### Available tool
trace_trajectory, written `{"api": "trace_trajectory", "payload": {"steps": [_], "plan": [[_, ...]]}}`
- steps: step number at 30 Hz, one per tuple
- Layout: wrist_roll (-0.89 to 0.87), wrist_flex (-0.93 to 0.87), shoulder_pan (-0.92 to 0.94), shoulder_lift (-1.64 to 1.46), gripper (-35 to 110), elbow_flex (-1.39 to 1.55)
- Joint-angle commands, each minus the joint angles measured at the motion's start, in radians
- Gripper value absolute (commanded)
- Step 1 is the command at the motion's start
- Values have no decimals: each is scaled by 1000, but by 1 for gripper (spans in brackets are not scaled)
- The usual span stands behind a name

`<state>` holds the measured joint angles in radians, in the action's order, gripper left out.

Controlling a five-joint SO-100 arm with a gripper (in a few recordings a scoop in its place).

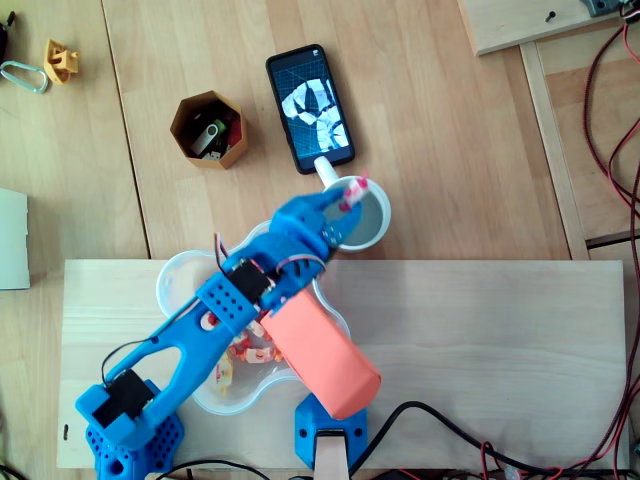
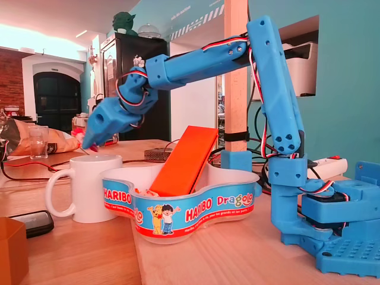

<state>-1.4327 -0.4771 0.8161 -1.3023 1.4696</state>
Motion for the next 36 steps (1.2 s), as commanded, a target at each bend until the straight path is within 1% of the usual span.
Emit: {"api": "trace_trajectory", "payload": {"steps": [1, 14, 16, 22, 25, 33, 36], "plan": [[-15, -2, 31, -51, -2, 31], [-9, -2, 41, -51, -1, 61], [-11, -2, 41, -51, 3, 61], [-9, -2, 34, -51, 22, 54], [-8, -2, 31, -51, 27, 49], [-9, 0, 23, -87, 24, 8], [-9, 0, -29, -155, 23, -14]]}}
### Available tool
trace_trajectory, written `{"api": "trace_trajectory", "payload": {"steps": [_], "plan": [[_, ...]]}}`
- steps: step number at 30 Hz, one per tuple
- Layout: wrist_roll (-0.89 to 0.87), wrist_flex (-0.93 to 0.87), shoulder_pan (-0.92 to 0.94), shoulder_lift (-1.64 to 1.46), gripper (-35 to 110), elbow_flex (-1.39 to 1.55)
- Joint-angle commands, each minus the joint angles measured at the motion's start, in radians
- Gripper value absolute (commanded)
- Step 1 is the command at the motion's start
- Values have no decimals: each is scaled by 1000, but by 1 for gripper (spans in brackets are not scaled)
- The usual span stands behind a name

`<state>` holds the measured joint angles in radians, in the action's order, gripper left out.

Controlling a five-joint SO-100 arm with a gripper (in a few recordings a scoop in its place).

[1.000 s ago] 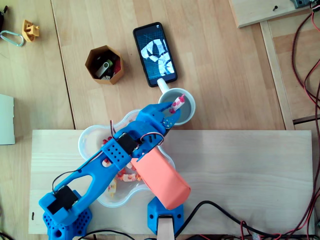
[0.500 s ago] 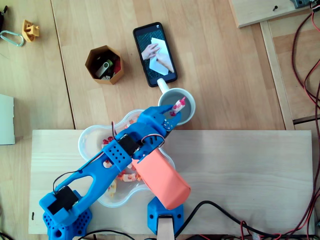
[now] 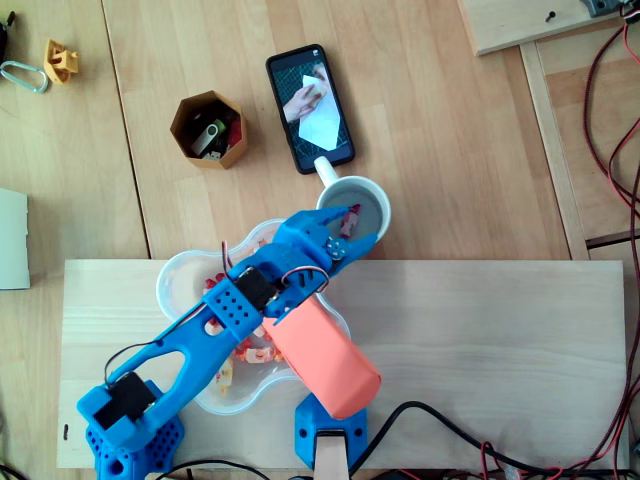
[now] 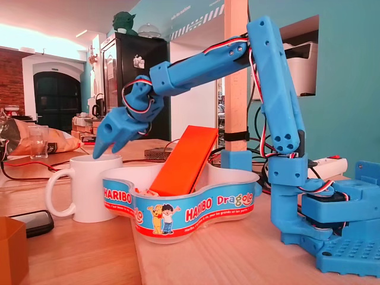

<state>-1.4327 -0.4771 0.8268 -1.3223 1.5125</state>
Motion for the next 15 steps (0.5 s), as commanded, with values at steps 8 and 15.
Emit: {"api": "trace_trajectory", "payload": {"steps": [8, 15], "plan": [[-8, 0, -127, -448, 21, 55], [-6, 0, -262, -802, 21, 400]]}}
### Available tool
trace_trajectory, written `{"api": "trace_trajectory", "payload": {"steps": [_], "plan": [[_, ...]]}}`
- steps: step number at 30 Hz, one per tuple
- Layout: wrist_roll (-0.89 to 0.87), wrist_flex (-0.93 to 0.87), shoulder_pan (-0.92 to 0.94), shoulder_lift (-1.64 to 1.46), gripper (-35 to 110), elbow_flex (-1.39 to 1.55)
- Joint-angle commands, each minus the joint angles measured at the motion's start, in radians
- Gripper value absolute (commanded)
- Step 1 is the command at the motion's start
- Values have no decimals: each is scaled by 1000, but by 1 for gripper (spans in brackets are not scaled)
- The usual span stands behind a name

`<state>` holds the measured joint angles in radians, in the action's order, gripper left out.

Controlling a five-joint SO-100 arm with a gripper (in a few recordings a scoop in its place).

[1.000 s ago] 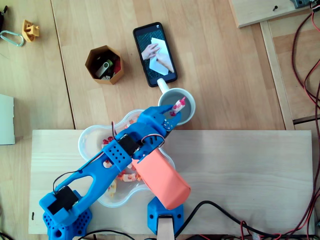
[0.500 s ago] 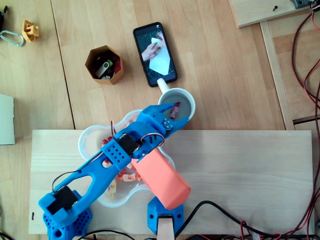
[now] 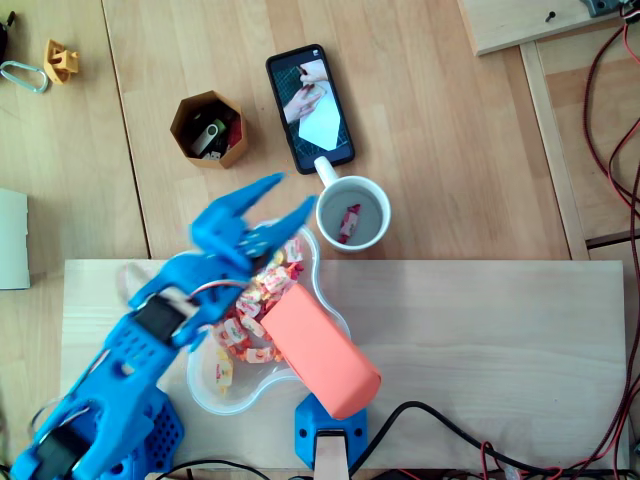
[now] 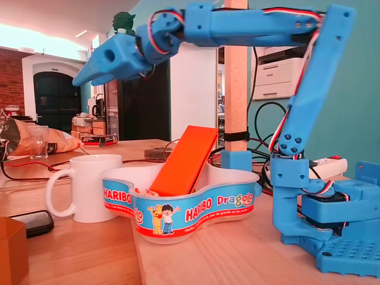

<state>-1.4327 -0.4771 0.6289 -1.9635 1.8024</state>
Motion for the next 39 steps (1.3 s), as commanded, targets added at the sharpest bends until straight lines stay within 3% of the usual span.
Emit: {"api": "trace_trajectory", "payload": {"steps": [1, 9, 13, 18, 26, 32, 39], "plan": [[2, 0, -106, -229, 21, 176], [285, 25, -505, -699, 21, 732], [482, 160, -480, -859, 21, 859], [861, 359, -462, -1003, 21, 956], [1318, 563, -713, -1264, 21, 1149], [1516, 634, -917, -1359, 21, 1246], [1663, 692, -1006, -1359, 21, 1267]]}}
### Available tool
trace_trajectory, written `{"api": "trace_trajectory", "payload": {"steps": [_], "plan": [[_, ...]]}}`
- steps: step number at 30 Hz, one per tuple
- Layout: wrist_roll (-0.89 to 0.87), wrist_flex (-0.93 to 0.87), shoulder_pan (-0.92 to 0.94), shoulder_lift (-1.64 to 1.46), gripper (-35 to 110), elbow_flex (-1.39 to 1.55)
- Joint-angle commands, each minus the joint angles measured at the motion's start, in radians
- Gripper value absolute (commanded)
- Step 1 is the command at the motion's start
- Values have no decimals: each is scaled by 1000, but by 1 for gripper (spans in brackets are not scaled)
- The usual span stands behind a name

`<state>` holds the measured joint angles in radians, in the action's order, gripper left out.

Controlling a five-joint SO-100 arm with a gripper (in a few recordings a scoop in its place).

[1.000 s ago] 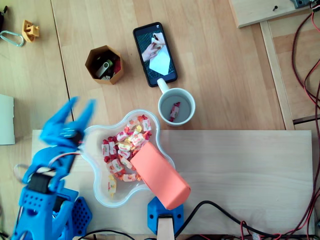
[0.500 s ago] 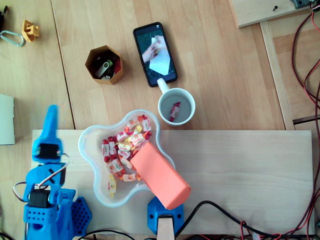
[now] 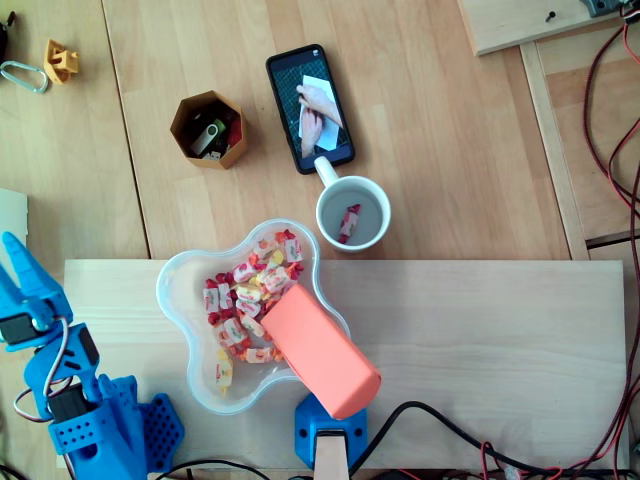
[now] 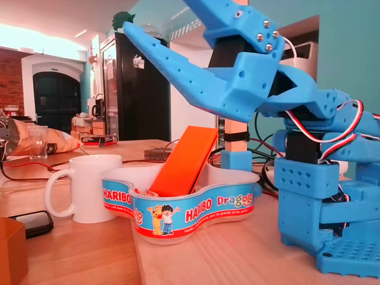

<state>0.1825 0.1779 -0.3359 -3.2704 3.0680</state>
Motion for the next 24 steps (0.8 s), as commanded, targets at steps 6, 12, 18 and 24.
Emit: {"api": "trace_trajectory", "payload": {"steps": [6, 12, 18, 24], "plan": [[91, 37, -46, -52, 22, 3], [89, 49, -38, -52, 22, -18], [89, 49, -37, -52, 22, -14], [89, 49, -35, -52, 22, -12]]}}
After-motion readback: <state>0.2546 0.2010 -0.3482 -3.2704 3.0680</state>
